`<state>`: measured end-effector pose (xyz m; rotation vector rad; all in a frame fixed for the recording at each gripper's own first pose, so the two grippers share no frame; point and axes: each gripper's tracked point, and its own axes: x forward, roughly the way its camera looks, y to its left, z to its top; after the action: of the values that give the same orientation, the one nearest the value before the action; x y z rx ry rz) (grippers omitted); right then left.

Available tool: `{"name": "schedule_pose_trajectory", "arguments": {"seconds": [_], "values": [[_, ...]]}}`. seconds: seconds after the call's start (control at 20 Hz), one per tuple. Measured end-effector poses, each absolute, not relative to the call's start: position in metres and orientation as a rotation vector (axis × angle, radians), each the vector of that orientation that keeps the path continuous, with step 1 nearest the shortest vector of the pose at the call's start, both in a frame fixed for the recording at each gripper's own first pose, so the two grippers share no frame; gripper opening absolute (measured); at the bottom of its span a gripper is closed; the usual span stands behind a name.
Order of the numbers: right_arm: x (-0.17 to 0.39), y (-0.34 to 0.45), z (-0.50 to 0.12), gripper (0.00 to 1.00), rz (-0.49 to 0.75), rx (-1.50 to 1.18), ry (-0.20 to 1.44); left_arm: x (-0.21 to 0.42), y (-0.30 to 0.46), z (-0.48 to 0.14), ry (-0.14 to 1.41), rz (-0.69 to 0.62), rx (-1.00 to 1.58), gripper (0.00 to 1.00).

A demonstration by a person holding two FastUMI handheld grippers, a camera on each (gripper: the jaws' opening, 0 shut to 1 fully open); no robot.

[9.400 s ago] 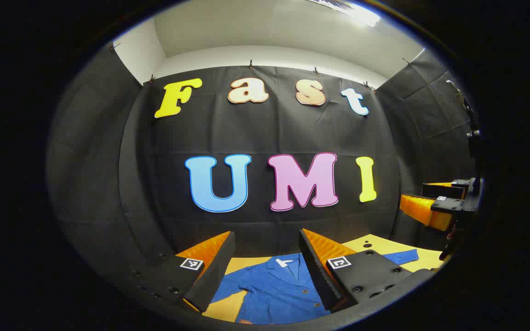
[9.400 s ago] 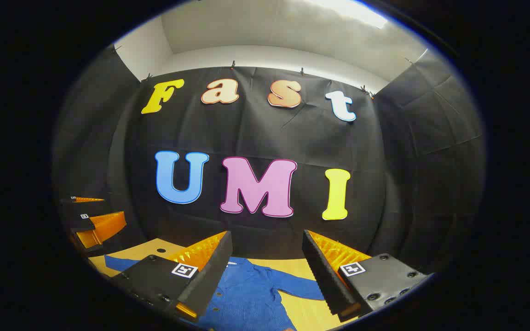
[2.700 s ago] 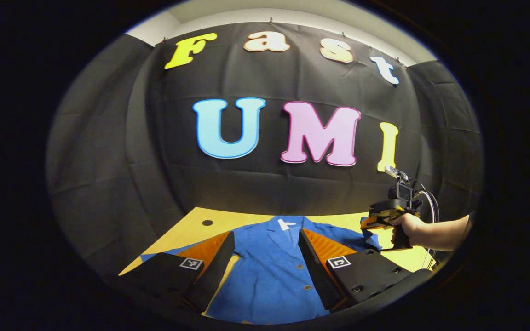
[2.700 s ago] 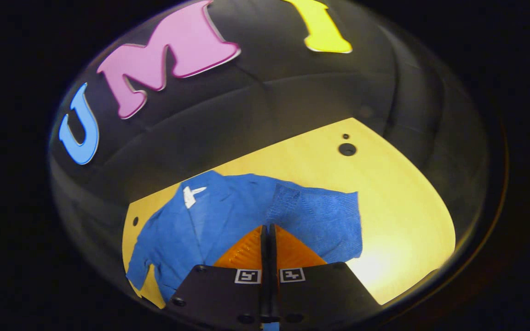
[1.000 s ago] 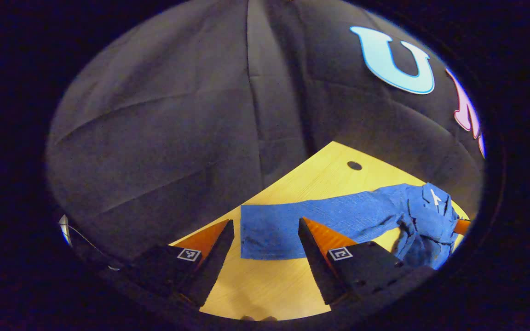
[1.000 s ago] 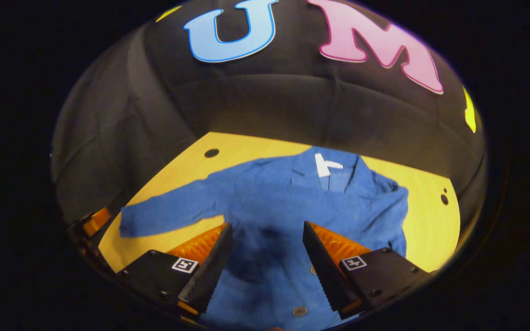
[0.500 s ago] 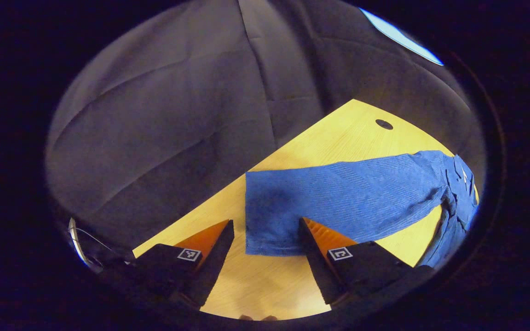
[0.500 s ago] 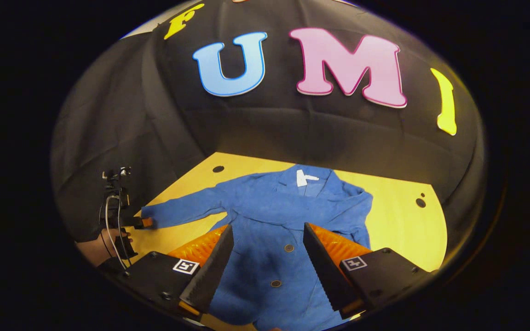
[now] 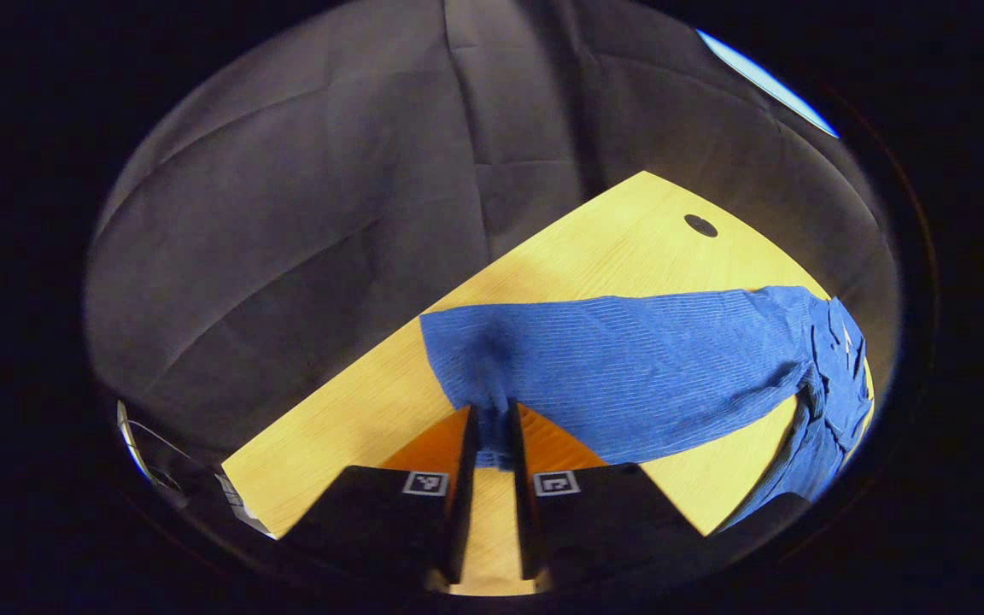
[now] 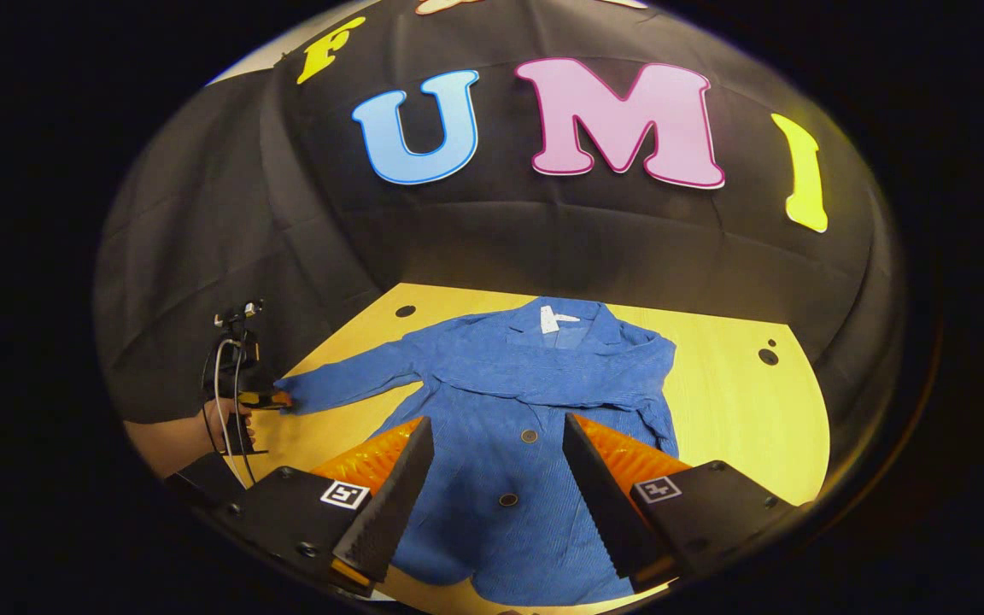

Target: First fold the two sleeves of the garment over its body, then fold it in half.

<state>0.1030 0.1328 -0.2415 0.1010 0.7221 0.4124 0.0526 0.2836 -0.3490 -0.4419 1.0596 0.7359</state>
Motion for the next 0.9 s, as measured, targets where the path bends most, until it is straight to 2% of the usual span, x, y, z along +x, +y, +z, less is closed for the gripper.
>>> {"name": "schedule_pose_trajectory", "arguments": {"seconds": [0.25, 0.45, 0.6, 0.9], "values": [[0.106, 0.107, -0.241, 0.96, 0.364, 0.115, 0.715, 0.053, 0.288, -0.344, 1.034, 0.697, -0.451, 0.0], [0.111, 0.082, -0.244, 0.96, 0.317, 0.108, 0.71, 0.056, 0.287, -0.336, 1.038, 0.69, -0.476, 0.0], [0.111, 0.063, -0.247, 0.96, 0.277, 0.111, 0.716, 0.083, 0.273, -0.303, 0.968, 0.651, -0.433, 0.0], [0.106, 0.038, -0.263, 0.96, 0.224, 0.131, 0.739, 0.183, 0.194, -0.219, 0.813, 0.44, -0.313, 0.0]]}}
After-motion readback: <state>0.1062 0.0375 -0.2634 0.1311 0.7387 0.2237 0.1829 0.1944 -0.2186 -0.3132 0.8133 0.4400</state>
